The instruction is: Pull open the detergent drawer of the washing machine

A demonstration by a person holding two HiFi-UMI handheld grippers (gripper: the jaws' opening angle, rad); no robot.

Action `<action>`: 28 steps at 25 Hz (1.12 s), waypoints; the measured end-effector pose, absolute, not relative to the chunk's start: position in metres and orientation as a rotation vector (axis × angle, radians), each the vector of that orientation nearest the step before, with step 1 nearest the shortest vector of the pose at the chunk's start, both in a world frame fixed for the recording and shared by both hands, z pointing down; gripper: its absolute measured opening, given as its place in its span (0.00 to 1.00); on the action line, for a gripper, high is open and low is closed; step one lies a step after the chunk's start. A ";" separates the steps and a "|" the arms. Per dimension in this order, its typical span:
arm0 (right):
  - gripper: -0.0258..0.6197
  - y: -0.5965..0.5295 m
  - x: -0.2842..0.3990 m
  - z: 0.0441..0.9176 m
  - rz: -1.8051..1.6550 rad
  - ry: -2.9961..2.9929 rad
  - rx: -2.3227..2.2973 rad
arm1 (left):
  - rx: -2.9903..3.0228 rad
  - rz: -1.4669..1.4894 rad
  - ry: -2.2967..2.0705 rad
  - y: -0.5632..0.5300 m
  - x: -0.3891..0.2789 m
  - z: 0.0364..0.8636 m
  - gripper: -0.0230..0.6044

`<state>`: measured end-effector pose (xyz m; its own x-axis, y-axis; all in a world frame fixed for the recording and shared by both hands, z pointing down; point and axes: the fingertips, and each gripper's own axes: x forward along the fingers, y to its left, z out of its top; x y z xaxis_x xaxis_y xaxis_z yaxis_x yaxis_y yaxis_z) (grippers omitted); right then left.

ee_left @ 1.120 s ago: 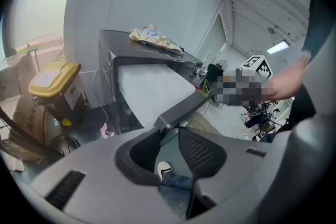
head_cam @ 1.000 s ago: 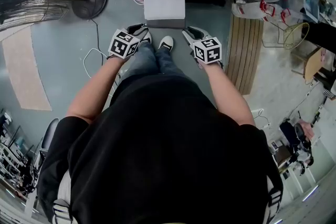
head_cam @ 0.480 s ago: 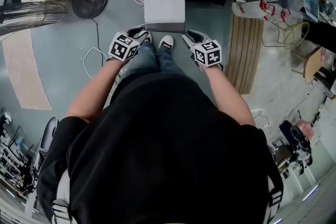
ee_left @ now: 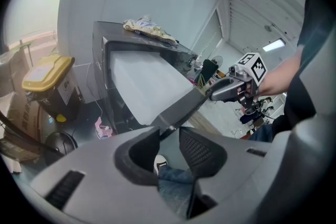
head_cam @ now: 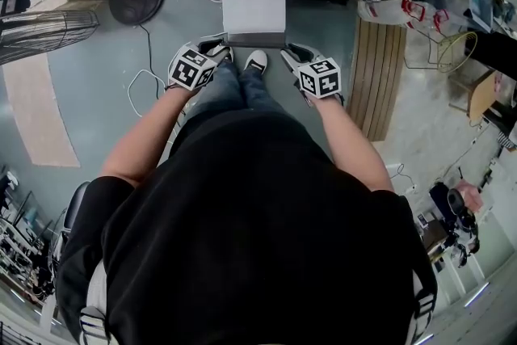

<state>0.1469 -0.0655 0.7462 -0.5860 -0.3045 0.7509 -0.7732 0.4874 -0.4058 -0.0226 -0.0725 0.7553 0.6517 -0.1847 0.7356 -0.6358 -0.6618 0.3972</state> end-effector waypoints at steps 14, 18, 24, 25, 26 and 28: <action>0.22 -0.066 0.148 0.748 1.002 -2.133 0.894 | 2.201 0.879 -0.610 -0.072 -0.022 0.756 0.24; 0.22 -0.065 0.146 0.745 0.952 -2.141 0.869 | 2.191 0.857 -0.625 -0.072 -0.024 0.752 0.24; 0.24 -0.060 0.148 0.736 0.948 -2.164 0.858 | 2.200 0.838 -0.630 -0.073 -0.032 0.745 0.24; 0.24 -0.060 0.149 0.733 0.946 -2.170 0.859 | 2.205 0.840 -0.632 -0.074 -0.033 0.742 0.25; 0.24 -0.060 0.150 0.729 0.942 -2.176 0.862 | 2.210 0.844 -0.633 -0.074 -0.034 0.740 0.25; 0.24 -0.062 0.151 0.720 0.931 -2.188 0.873 | 2.219 0.848 -0.636 -0.075 -0.035 0.734 0.25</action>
<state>0.1513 -0.0622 0.7201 -0.6043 -0.3315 0.7245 -0.7519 0.5381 -0.3810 -0.0349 -0.0749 0.7337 0.6701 -0.1966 0.7158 -0.6318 -0.6571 0.4111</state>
